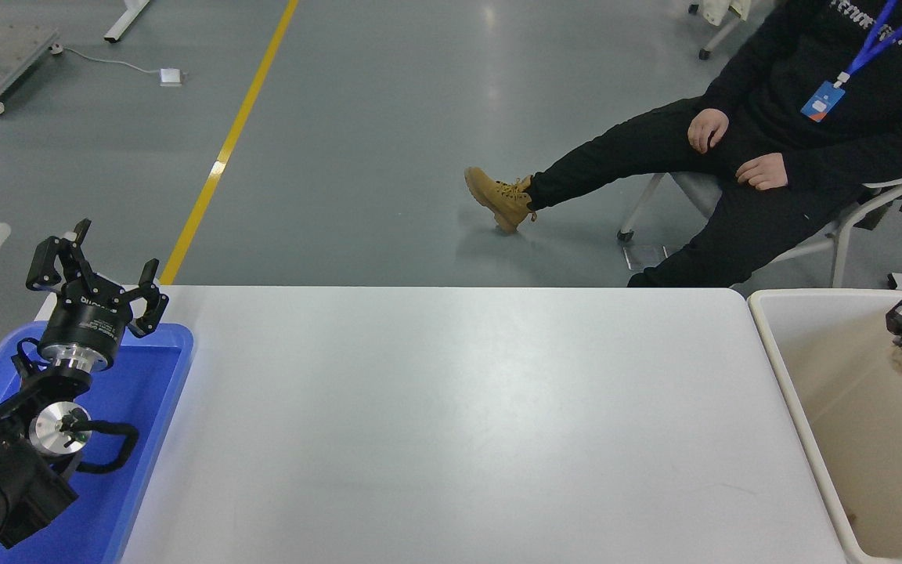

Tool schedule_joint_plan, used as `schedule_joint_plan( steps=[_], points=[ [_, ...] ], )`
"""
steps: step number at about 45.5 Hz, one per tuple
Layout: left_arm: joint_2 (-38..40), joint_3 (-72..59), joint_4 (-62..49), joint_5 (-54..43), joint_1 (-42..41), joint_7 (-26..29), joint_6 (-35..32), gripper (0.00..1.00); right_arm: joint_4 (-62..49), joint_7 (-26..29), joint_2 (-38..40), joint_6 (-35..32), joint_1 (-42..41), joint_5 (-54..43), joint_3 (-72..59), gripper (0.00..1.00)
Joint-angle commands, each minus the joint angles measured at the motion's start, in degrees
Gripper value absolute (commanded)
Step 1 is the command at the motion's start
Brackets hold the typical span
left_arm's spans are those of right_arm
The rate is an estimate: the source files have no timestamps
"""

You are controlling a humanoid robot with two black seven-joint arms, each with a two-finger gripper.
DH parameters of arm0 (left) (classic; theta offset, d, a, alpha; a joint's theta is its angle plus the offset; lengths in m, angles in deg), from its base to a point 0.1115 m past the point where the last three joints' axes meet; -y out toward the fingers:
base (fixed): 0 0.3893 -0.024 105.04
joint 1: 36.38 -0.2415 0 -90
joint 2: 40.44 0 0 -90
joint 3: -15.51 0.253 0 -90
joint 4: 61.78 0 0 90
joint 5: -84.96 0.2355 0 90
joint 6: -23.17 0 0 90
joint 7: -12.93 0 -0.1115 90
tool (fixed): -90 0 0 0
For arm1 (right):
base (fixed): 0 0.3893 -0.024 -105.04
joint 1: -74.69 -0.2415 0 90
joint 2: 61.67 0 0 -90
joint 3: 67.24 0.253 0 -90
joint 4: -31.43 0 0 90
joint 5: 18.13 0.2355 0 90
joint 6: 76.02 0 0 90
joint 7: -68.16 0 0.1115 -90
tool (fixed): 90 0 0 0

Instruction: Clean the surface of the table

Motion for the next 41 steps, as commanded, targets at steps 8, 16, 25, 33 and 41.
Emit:
schedule_joint_plan(
  steps=[8,16,25,33,41],
  points=[
    [0.03,0.0,0.04,0.0,0.01,0.0,-0.08,1.0,-20.9,-10.65,-14.29,4.23,7.03,2.28,0.6,0.0],
    [0.03,0.0,0.04,0.0,0.01,0.0,-0.08,1.0,-21.26,-10.65,-15.44,4.23,7.03,13.53,0.78,0.0],
    [0.03,0.0,-0.04,0.0,0.01,0.0,-0.08,1.0,-21.34,-10.74,-16.05,4.23,7.03,15.12,0.87,0.0],
    [0.03,0.0,0.04,0.0,0.01,0.0,-0.08,1.0,-21.52,-10.65,-17.55,4.49,7.03,15.12,0.87,0.0],
    [0.03,0.0,0.04,0.0,0.09,0.0,-0.08,1.0,-21.43,-10.21,-17.72,5.55,6.5,15.12,0.95,0.98]
  ],
)
